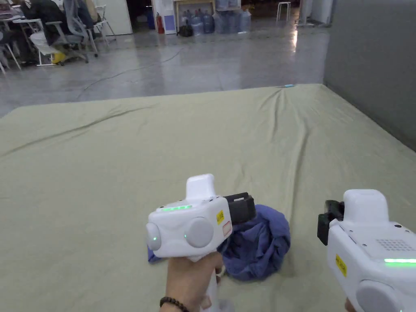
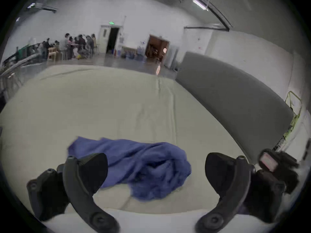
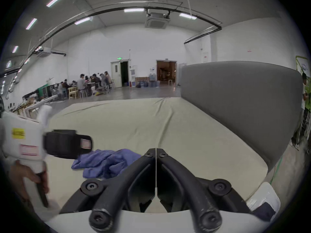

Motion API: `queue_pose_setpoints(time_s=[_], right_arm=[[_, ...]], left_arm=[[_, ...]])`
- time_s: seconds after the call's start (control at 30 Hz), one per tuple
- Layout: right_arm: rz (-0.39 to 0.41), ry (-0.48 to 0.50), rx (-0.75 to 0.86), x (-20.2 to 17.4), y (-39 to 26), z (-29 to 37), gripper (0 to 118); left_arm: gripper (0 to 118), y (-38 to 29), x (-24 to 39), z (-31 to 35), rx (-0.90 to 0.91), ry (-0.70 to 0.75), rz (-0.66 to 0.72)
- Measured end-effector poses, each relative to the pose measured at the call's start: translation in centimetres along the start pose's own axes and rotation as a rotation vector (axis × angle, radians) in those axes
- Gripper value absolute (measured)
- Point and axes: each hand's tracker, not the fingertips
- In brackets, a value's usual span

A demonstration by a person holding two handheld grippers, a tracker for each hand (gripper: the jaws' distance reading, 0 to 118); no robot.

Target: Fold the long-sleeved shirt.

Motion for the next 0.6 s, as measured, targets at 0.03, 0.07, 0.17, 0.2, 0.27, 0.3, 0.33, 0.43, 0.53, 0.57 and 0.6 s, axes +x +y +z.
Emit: queue_pose_setpoints(time_s=[0.03,0.07,0.17,0.2,0.27,0.3,0.33,0.43,0.53,0.57,0.6], right_arm=[[0.005,0.025,0.001,-0.7,-0.1,0.0,0],[0.009,0.037,0.002,-1.4,-0.2,0.1,0],[0.030,0.066,0.009,-3.1,-0.4,0.4,0],[0.035,0.076,0.012,-3.6,-0.4,0.5,0],[0.036,0.080,0.016,-4.2,-0.3,0.7,0],[0.035,0.084,0.022,-4.6,-0.2,0.9,0],[0.034,0.088,0.030,-4.7,-0.1,1.1,0],[0.043,0.086,0.041,-5.3,0.3,1.2,0],[0.049,0.080,0.045,-5.1,0.5,1.3,0],[0.049,0.078,0.045,-5.0,0.5,1.3,0],[0.047,0.077,0.044,-4.8,0.6,1.3,0]], left_arm=[[95,-0.6,-0.9,2.1,0.028,0.027,-0.003],[66,-1.4,-1.7,3.8,0.060,0.058,-0.008],[0,-4.1,-3.8,7.0,0.016,0.146,-0.025],[0,-4.9,-4.5,7.8,0.018,0.181,-0.023],[0,-6.2,-5.8,9.0,0.025,0.168,-0.008],[0,-6.4,-6.2,9.2,0.018,0.174,-0.011],[0,-6.6,-6.5,9.4,0.023,0.186,-0.020],[0,-6.5,-7.0,8.9,-0.011,0.196,-0.008],[0,-6.1,-6.6,7.8,-0.023,0.164,0.007],[0,-6.1,-6.5,7.0,-0.038,0.159,-0.007],[0,-6.1,-6.5,6.1,-0.073,0.166,-0.030]])
